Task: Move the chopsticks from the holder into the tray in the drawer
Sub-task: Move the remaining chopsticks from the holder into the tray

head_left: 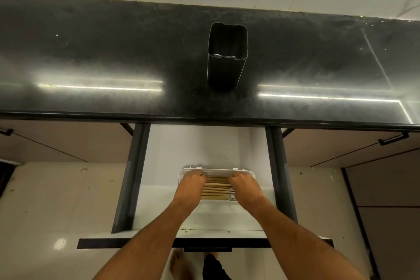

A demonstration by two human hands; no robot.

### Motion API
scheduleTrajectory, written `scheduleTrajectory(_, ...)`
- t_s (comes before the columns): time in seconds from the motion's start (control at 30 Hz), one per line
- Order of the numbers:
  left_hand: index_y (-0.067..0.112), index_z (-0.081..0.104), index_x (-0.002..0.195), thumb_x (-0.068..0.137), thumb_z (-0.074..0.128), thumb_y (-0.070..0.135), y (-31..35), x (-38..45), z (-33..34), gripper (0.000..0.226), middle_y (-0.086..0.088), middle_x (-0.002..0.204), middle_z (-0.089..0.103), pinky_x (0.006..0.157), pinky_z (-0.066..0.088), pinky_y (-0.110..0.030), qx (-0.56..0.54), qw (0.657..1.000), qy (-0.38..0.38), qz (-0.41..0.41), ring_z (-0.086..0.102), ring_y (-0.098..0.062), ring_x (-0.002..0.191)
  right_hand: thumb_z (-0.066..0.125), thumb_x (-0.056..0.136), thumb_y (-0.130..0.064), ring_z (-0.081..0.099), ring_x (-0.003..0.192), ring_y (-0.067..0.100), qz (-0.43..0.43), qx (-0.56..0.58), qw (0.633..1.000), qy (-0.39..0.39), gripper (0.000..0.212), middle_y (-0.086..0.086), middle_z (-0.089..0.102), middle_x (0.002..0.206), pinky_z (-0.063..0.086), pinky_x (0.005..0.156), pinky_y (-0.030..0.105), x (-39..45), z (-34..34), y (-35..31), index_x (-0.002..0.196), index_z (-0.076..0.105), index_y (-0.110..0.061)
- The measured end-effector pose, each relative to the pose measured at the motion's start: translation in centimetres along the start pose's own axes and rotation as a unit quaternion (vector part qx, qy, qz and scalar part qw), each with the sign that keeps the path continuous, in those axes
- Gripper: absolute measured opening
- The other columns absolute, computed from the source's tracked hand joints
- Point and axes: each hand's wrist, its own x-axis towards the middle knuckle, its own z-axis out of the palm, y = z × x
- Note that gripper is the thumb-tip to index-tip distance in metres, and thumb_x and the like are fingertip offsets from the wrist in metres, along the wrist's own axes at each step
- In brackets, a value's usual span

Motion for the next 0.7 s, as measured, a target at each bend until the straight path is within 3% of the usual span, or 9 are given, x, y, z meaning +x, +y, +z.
scheduleTrajectory(0.3,0.004,0.064,0.12,0.093,0.057,-0.004,-0.5,-0.6,-0.3,0.029,-0.014,0.126,0.062,0.102,0.043,-0.037,-0.015,1.0,-0.004,-0.006,0.055,-0.031,0.12,0.073,0.091,-0.035,0.068,0.1,0.017,0.005,0.044,0.998,0.038,0.037,0.003,0.07,0.113,0.058,0.093,0.029,-0.6,-0.3,0.6,0.123,0.066,-0.02)
scheduleTrajectory(0.4,0.014,0.07,0.118,0.094,0.069,0.012,-0.6,-1.1,-0.7,0.025,-0.004,0.118,0.07,0.096,0.057,-0.034,0.011,0.996,0.087,0.024,0.065,-0.021,0.108,0.072,0.093,-0.025,0.066,0.083,0.015,0.016,0.1,0.98,0.17,0.014,0.003,0.071,0.096,0.061,0.078,0.029,-1.6,-0.7,1.3,0.104,0.069,-0.017)
scheduleTrajectory(0.47,0.016,0.07,0.118,0.098,0.066,0.018,-0.9,-1.4,-0.8,0.021,0.0,0.115,0.071,0.095,0.057,-0.03,-0.04,0.984,0.172,0.013,0.065,-0.015,0.105,0.062,0.099,-0.023,0.062,0.084,0.011,0.082,0.182,0.944,0.263,0.009,-0.001,0.067,0.095,0.057,0.08,0.025,-2.2,-1.0,1.6,0.104,0.066,-0.018)
scheduleTrajectory(0.53,0.022,0.063,0.128,0.102,0.058,0.023,-1.2,-1.3,-1.0,0.026,0.008,0.124,0.063,0.099,0.05,-0.024,-0.133,0.965,0.214,-0.077,0.057,-0.008,0.113,0.054,0.101,-0.029,0.06,0.1,0.01,0.215,0.288,0.888,0.288,0.023,-0.004,0.065,0.108,0.053,0.091,0.028,-2.2,-1.4,1.7,0.119,0.064,-0.019)
scheduleTrajectory(0.6,0.022,0.058,0.134,0.103,0.056,0.027,-1.4,-0.8,-0.9,0.031,0.01,0.13,0.057,0.101,0.05,-0.027,-0.249,0.92,0.212,-0.217,0.054,-0.009,0.119,0.053,0.102,-0.035,0.063,0.108,0.016,0.34,0.377,0.826,0.246,0.031,0.0,0.066,0.115,0.056,0.094,0.037,-2.0,-1.5,1.7,0.126,0.063,-0.016)
scheduleTrajectory(0.63,0.018,0.059,0.13,0.104,0.054,0.029,-1.6,-0.6,-0.9,0.029,0.004,0.128,0.06,0.098,0.054,-0.031,-0.297,0.891,0.199,-0.28,0.058,-0.014,0.117,0.051,0.104,-0.036,0.068,0.102,0.02,0.368,0.403,0.809,0.218,0.032,0.003,0.069,0.11,0.06,0.089,0.041,-2.0,-1.3,1.7,0.121,0.064,-0.013)
scheduleTrajectory(0.7,0.012,0.063,0.112,0.105,0.05,0.029,-1.9,-0.4,-0.7,0.023,-0.006,0.11,0.067,0.078,0.058,-0.029,-0.355,0.849,0.173,-0.352,0.066,-0.023,0.103,0.044,0.106,-0.036,0.073,0.084,0.021,0.384,0.437,0.795,0.171,0.032,0.008,0.072,0.095,0.064,0.074,0.042,-2.3,-0.6,1.5,0.106,0.065,-0.011)
